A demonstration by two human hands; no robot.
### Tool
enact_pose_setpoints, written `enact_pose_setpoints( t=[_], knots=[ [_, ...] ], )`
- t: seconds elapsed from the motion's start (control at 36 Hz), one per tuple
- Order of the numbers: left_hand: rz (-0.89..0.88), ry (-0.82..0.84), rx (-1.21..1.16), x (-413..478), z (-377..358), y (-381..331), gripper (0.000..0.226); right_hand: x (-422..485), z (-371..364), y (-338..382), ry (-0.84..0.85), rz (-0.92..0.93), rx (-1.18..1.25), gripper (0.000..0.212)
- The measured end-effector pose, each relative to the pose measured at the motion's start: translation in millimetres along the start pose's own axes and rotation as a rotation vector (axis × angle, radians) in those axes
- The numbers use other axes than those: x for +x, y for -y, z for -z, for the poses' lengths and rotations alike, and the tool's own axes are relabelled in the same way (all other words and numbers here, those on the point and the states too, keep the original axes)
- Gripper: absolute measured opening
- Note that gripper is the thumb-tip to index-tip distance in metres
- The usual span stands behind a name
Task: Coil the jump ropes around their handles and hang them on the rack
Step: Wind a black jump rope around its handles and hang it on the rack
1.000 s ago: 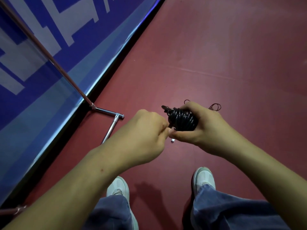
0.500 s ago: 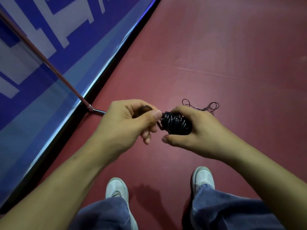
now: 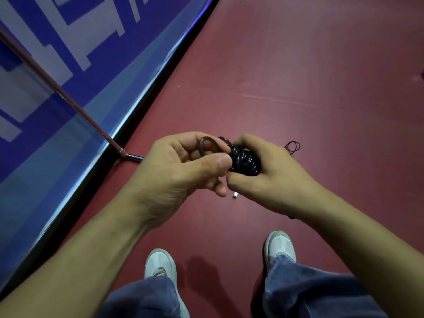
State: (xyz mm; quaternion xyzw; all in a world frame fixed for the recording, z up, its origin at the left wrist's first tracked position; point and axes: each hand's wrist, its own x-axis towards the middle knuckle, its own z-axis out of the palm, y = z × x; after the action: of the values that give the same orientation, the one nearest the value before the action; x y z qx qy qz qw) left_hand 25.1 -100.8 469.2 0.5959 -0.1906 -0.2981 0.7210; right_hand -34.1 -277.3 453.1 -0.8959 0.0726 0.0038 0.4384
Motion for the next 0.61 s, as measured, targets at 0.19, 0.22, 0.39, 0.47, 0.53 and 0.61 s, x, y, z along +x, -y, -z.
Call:
enact_pose_setpoints(
  t=[0.19,0.22,0.39,0.47,0.53,0.61],
  knots=[
    [-0.053,-0.25,0.159,1,4,0,0.038,-3,-9,7,-0.075,0.083,-0.083,0.054],
    [-0.063,-0.267,0.173,1,5,1,0.037,-2,-9,7,-0.096,0.081,-0.083,0.052],
    [-0.061,-0.238,0.308,-3,-1,4,0.03,-1,-9,9,-0.179,0.066,-0.078,0.046],
    [-0.036,-0.222,0.257,-5,-5,3,0.027,-2,-11,11,-0.162,0.054,-0.055,0.051],
    [-0.048,-0.226,0.248,-5,-3,3,0.025,-3,-11,11,-0.163,0.059,-0.045,0.051],
    [-0.088,-0.266,0.263,-6,0,3,0.015,-2,-11,9,-0.171,0.06,-0.054,0.047]
  ],
)
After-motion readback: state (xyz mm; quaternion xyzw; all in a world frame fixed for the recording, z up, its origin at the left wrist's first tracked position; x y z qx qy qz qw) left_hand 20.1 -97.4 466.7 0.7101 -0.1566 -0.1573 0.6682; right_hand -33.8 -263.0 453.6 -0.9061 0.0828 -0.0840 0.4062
